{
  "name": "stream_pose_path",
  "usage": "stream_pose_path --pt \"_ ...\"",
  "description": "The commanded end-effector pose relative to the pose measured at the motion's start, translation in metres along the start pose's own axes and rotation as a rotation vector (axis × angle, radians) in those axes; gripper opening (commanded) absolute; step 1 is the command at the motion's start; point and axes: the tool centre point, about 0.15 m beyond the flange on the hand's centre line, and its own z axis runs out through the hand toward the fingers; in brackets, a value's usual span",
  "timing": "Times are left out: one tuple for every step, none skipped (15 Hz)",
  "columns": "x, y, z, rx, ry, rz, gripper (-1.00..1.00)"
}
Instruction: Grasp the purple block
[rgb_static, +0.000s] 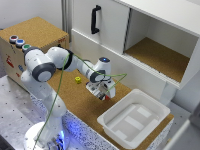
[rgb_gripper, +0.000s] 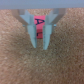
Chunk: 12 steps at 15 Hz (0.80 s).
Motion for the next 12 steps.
stream_pose_path --pt "-0.038 -0.017 -0.043 -0.017 0.049 0.019 1.0" --pt "-0.038 -0.017 -0.043 -0.017 0.049 0.019 1.0" --pt "-0.038 -0.017 -0.043 -0.017 0.049 0.019 1.0" --pt "-0.038 -0.017 -0.043 -0.017 0.049 0.019 1.0" --pt "-0.038 -0.017 -0.043 -0.017 0.049 0.019 1.0" --pt "-0.038 -0.017 -0.043 -0.017 0.049 0.019 1.0" --pt "-0.038 -0.017 -0.043 -0.017 0.049 0.019 1.0" --pt "-0.038 -0.017 -0.043 -0.017 0.049 0.019 1.0" --pt "-0.038 -0.017 -0.043 -0.017 0.049 0.019 1.0" --pt "-0.038 -0.017 -0.043 -0.017 0.049 0.019 1.0" --pt "-0.038 -0.017 -0.043 -0.017 0.049 0.019 1.0" --pt "-0.026 -0.021 -0.045 -0.009 0.048 -0.028 1.0"
